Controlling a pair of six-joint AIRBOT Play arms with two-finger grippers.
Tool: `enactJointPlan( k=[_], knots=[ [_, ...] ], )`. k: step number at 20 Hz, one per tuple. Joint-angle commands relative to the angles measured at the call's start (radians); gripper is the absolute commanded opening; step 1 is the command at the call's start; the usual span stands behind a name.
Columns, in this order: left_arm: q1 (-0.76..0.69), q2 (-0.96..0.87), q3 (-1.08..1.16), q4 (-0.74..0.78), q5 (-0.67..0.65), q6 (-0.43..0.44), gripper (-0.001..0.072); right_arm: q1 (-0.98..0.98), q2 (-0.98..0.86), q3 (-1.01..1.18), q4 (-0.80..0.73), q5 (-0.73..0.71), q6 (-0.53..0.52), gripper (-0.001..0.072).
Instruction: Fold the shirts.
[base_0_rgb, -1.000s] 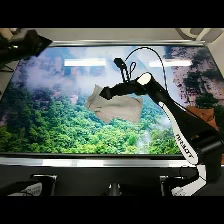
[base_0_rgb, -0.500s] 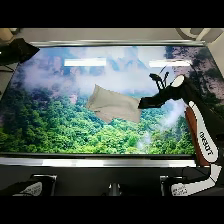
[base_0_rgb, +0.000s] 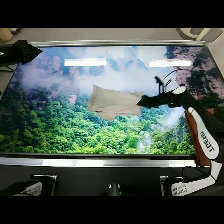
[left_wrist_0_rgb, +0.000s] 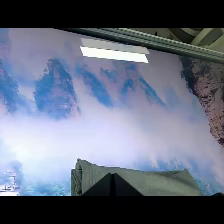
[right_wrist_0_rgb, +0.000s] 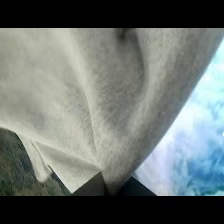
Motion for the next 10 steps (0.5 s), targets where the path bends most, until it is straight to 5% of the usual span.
enactJointPlan(
  k=[1, 5, 10],
  knots=[
    [-0.002, -0.001, 0.000, 0.004, 0.000, 0.009, 0.0024, -0.156, 0.070, 0.144, 0.041, 0.131, -0.052, 0.0020],
    [-0.003, -0.002, 0.000, 0.003, 0.000, 0.026, 0.0024, -0.431, 0.188, 0.316, -0.150, 0.328, 0.105, 0.0020],
    [-0.003, -0.002, 0.000, 0.003, 0.000, 0.027, 0.0024, -0.723, 0.306, 0.377, -0.197, 0.476, 0.119, 0.0021]
  ],
)
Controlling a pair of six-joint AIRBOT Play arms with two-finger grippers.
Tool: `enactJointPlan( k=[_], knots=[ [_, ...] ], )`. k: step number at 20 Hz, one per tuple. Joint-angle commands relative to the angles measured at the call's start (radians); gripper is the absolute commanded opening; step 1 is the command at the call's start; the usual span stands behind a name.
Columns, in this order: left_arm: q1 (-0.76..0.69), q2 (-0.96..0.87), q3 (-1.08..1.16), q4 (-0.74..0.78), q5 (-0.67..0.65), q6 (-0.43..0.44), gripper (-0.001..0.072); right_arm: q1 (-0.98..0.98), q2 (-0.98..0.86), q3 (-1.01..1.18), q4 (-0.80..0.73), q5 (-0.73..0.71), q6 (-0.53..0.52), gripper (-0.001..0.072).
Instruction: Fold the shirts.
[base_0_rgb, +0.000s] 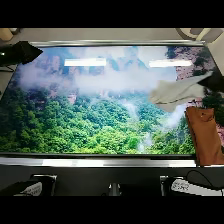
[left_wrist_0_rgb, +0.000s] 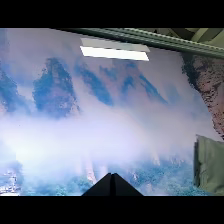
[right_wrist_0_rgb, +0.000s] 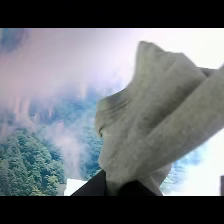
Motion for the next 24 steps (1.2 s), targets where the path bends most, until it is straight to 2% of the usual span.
enactJointPlan(
  k=[1, 5, 7, 9, 13, 15, 17, 18, 19, 20, 21, 24],
  knots=[
    [0.000, 0.000, 0.000, 0.000, 0.000, 0.003, 0.0024, -0.197, 0.082, 0.040, -0.043, 0.121, 0.025, 0.0021],
    [-0.010, 0.000, 0.000, 0.000, 0.000, 0.003, 0.0024, -0.336, 0.111, 0.040, -0.050, 0.230, 0.031, 0.0021],
    [-0.024, 0.000, 0.000, 0.000, 0.001, 0.018, 0.0024, -0.369, 0.112, 0.040, -0.097, 0.347, 0.027, 0.0022],
    [-0.041, 0.000, 0.000, 0.000, 0.007, 0.026, 0.0024, -0.370, 0.115, 0.036, -0.262, 0.457, -0.002, 0.0022],
    [-0.068, -0.002, 0.000, 0.000, 0.031, 0.026, 0.0024, -0.371, 0.176, -0.018, -0.621, 0.456, 0.009, 0.0021],
    [-0.072, -0.002, 0.000, 0.000, 0.038, 0.026, 0.0024, -0.371, 0.214, -0.156, -0.747, 0.458, -0.002, 0.0022],
    [-0.073, -0.001, 0.000, 0.000, 0.037, 0.026, 0.0024, -0.371, 0.230, -0.307, -0.837, 0.375, 0.015, 0.0050],
    [-0.072, -0.002, 0.000, 0.000, 0.037, 0.026, 0.0024, -0.371, 0.230, -0.376, -0.822, 0.311, 0.027, 0.0176],
    [-0.072, -0.002, 0.000, 0.000, 0.037, 0.026, 0.0024, -0.371, 0.230, -0.429, -0.801, 0.284, 0.016, 0.0336],
    [-0.072, -0.001, 0.000, 0.000, 0.036, 0.026, 0.0024, -0.371, 0.230, -0.461, -0.803, 0.260, 0.005, 0.0576],
    [-0.073, -0.001, 0.000, 0.000, 0.034, 0.026, 0.0024, -0.371, 0.230, -0.462, -0.812, 0.237, -0.042, 0.0705],
    [-0.076, -0.001, 0.007, 0.001, 0.035, 0.026, 0.0023, -0.370, 0.230, -0.314, -0.789, 0.106, -0.100, 0.0703]
  ],
)
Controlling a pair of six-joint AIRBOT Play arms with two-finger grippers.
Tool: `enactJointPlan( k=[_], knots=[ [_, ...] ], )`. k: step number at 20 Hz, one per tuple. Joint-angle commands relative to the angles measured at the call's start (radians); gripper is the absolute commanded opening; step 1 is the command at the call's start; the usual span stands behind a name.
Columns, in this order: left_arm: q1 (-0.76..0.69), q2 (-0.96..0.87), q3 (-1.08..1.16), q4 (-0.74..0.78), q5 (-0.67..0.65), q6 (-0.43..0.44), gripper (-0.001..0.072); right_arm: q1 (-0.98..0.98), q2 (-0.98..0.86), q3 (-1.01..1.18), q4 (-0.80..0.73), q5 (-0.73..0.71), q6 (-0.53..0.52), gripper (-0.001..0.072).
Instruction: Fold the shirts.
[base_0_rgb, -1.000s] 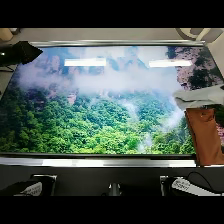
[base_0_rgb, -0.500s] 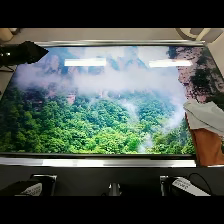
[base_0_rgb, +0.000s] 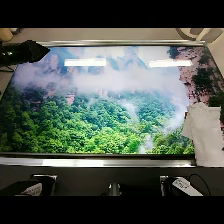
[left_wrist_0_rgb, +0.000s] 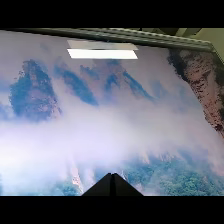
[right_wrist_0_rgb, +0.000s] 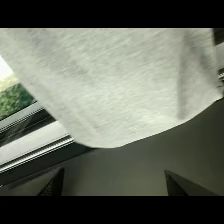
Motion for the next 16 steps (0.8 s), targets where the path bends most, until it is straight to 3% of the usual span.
enactJointPlan(
  k=[1, 2, 4, 6, 7, 8, 9, 11, 16],
  knots=[
    [-0.012, -0.002, 0.019, 0.043, 0.002, 0.001, 0.0022, 0.003, 0.003, 0.134, 0.087, -0.193, -0.103, 0.0700],
    [-0.035, -0.007, 0.038, 0.155, 0.003, -0.004, 0.0021, 0.027, 0.003, 0.222, 0.166, -0.270, -0.131, 0.0695],
    [-0.103, -0.040, 0.069, 0.552, -0.032, -0.152, 0.0021, 0.151, 0.003, 0.353, 0.217, -0.385, -0.142, 0.0690],
    [-0.146, -0.090, 0.068, 0.814, -0.156, -0.235, 0.0036, 0.342, 0.003, 0.386, 0.213, -0.382, -0.112, 0.0690],
    [-0.144, -0.117, 0.061, 0.816, -0.224, -0.246, 0.0192, 0.441, -0.002, 0.374, 0.211, -0.325, -0.056, 0.0690],
    [-0.143, -0.148, 0.046, 0.800, -0.297, -0.289, 0.0461, 0.545, -0.015, 0.347, 0.200, -0.280, -0.014, 0.0681],
    [-0.143, -0.174, 0.018, 0.768, -0.365, -0.325, 0.0596, 0.638, -0.037, 0.311, 0.194, -0.234, 0.018, 0.0665],
    [-0.153, -0.195, -0.081, 0.686, -0.452, -0.290, 0.0617, 0.778, -0.087, 0.245, 0.194, -0.148, 0.021, 0.0666],
    [-0.167, -0.145, -0.209, 0.690, -0.391, -0.290, 0.0604, 0.886, -0.119, 0.207, 0.141, -0.117, 0.017, 0.0667]
  ],
)
